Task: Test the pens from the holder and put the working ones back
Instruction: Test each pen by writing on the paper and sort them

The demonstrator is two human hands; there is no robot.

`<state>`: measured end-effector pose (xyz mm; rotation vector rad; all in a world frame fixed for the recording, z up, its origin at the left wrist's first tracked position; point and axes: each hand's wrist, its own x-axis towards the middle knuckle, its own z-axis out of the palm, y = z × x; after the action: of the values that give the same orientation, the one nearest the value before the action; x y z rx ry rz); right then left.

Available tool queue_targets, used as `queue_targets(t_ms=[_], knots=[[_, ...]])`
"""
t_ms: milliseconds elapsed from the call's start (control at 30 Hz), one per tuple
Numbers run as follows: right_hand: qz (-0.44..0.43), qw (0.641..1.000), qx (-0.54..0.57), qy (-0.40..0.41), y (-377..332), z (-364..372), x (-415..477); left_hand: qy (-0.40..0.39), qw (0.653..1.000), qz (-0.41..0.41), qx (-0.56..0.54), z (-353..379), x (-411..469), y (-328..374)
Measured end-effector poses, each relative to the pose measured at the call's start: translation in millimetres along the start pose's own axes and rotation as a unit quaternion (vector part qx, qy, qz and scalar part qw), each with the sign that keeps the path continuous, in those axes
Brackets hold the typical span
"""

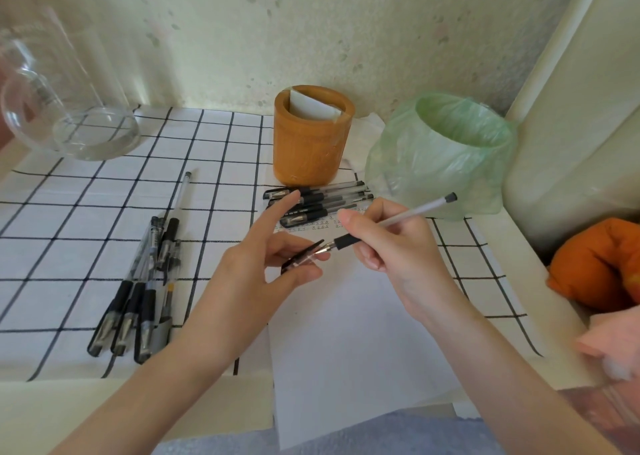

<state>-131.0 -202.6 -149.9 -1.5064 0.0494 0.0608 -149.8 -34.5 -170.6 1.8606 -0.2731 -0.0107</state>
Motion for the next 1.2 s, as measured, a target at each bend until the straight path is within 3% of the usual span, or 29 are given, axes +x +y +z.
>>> queue_targets(t_ms=[167,333,700,1200], knots=[[0.019,0.998,-0.031,-0.055,1.3,2.1,-0.8,0.003,1.000,-0.001,0.021,0.1,-0.9,1.7],[0.026,0.992,0.034,-0.121,3.2,0.3,0.3,0.019,0.999,-0.020,0.041,-5.4,-1.4,4.9],[-0.001,0.993,0.025,-0.113,11.1,3.2,-0.2,0.037,0.971,0.115,0.206,-6.0,-0.6,-4.7],[0.015,0.991,0.051,-0.124,10.1,5.7,0.0,0.058,0.971,0.131,0.193,-7.4,-1.3,-2.5]])
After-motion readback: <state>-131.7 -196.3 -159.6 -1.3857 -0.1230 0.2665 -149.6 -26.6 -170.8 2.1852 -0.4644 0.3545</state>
